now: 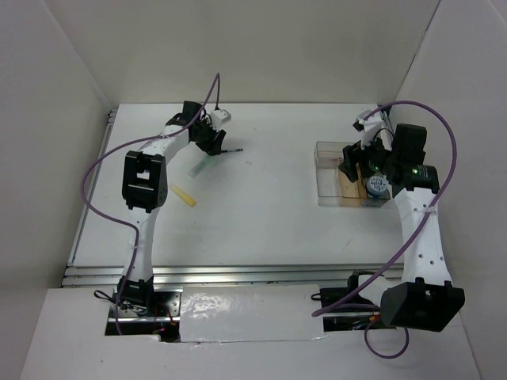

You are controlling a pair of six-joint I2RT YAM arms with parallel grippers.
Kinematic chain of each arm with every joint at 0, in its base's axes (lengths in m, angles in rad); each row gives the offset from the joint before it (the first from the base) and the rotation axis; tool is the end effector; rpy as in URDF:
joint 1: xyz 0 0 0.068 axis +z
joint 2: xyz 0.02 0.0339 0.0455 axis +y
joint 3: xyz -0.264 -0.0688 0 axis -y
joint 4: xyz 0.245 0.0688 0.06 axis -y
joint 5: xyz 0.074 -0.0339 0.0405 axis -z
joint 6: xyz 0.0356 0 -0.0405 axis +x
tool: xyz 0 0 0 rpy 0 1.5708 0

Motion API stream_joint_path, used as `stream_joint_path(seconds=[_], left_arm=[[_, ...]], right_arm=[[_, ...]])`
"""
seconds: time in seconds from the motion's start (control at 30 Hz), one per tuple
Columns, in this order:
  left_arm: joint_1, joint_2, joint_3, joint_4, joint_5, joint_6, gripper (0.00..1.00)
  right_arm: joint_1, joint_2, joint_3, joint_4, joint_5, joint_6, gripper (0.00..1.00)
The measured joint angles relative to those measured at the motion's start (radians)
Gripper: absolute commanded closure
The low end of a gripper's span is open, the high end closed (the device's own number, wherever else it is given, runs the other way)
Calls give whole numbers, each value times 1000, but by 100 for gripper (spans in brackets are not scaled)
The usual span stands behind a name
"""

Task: Sort the stationery into containers
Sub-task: Pick up the pen from the center of the board.

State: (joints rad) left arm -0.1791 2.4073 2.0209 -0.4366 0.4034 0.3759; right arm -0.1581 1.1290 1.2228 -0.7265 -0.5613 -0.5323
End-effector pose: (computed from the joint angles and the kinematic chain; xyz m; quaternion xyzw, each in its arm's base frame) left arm 0.5270 -0.1096 0.1754 0.3202 0.8571 -0.1504 0.3744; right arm 0.2295 -0.0174 0.3733 -0.2824 0.8189 0.0855 0.4923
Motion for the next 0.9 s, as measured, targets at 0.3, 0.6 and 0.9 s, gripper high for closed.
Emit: stream_joint_path(seconds=[0.3, 0.6, 0.9], left_arm=[[3, -27, -74, -8, -53, 76, 61], [-25, -70, -113, -49, -51, 82, 95], [-125, -235, -61, -192, 171, -137, 100]], right_arm=[[0, 0, 0, -1, -30, 16, 28], [84, -6, 0, -1, -26, 9, 33], [317, -119, -1, 28, 48, -101, 32]])
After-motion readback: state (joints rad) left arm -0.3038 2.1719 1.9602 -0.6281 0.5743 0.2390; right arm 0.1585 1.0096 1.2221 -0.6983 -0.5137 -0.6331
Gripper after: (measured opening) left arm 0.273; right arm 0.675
